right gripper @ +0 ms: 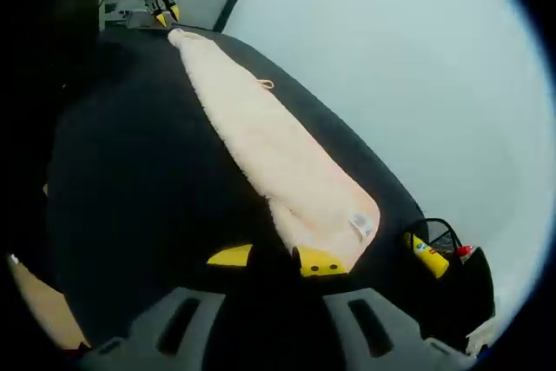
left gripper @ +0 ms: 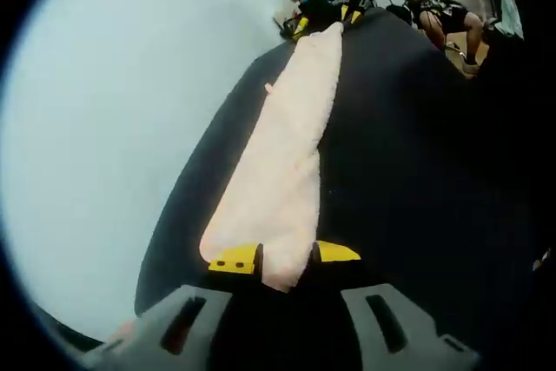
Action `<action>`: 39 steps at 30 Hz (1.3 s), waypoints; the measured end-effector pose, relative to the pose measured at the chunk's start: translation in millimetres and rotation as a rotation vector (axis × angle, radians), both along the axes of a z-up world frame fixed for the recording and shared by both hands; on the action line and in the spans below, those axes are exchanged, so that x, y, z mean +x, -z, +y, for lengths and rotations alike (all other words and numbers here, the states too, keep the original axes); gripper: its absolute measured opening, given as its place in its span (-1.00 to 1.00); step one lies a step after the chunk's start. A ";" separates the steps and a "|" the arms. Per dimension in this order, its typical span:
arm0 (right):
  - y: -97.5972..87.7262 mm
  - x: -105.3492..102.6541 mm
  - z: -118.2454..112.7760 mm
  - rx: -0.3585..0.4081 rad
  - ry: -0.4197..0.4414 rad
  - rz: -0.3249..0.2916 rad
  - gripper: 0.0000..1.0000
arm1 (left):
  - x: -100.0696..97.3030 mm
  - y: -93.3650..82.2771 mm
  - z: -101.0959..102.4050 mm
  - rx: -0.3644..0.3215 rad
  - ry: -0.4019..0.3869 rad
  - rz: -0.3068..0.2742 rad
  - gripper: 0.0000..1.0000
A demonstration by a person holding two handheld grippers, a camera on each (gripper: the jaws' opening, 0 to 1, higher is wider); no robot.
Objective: Fold the towel on the table until its edges align and the towel forms a compact rectangular stack.
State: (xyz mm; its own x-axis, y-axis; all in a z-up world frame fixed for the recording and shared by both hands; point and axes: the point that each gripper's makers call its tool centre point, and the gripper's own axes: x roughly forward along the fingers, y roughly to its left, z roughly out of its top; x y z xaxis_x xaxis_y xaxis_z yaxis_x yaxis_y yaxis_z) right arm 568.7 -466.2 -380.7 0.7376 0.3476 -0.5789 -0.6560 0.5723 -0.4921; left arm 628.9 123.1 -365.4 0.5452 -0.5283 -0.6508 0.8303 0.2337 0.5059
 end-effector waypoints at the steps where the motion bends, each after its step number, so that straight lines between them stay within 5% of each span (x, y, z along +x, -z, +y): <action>1: 1.5 4.7 -4.0 -0.059 -0.003 -0.015 -0.69 | 1.7 8.9 3.5 0.008 -0.008 0.036 -0.60; 3: -2.6 17.9 -7.7 -0.148 -0.013 -0.073 -0.69 | 6.8 15.8 4.1 0.015 -0.011 0.030 -0.60; 6: -5.6 23.9 2.0 -0.172 -0.018 -0.084 -0.69 | 11.7 20.4 3.2 0.003 -0.022 0.039 -0.57; 10: 14.1 44.1 -28.5 -0.474 -0.092 -0.066 -0.85 | -0.6 23.0 -4.7 0.019 -0.034 0.043 -0.57; 12: 26.1 37.0 -18.8 -0.406 -0.100 0.001 -0.85 | -3.6 27.3 -3.0 0.052 -0.029 0.041 -0.62; 16: 19.0 41.6 -18.4 -0.325 -0.035 -0.020 -0.85 | 3.1 30.1 1.4 0.047 -0.052 0.052 -0.74; 21: 17.0 40.9 -24.7 -0.348 -0.059 -0.017 -0.97 | 1.7 27.1 -0.1 0.033 -0.073 0.058 -0.98; 22: 16.4 36.0 -22.0 -0.345 -0.062 -0.010 -0.98 | -0.8 28.5 1.1 0.032 -0.097 0.087 -0.99; 31: -1.2 25.9 -37.9 -0.317 -0.046 -0.023 -0.99 | -3.4 8.1 17.6 0.066 -0.056 0.020 -1.00; 34: -4.6 20.2 -41.3 -0.294 -0.048 -0.013 -0.99 | -10.0 1.8 18.2 0.018 -0.045 0.030 -1.00; 36: -2.7 14.4 -43.9 -0.296 -0.060 -0.013 -0.99 | -21.9 2.2 13.8 0.031 -0.035 0.027 -1.00; 39: -0.9 10.6 -44.1 -0.272 -0.056 -0.010 -0.99 | -14.9 10.1 23.2 0.050 -0.009 0.029 -1.00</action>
State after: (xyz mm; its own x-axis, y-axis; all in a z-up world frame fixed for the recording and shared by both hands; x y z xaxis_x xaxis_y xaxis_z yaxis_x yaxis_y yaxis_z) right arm 579.3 -510.3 -379.9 0.7279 0.2205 -0.6493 -0.6770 0.3813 -0.6295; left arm 614.1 146.3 -375.6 0.5304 -0.4899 -0.6919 0.8427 0.2159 0.4932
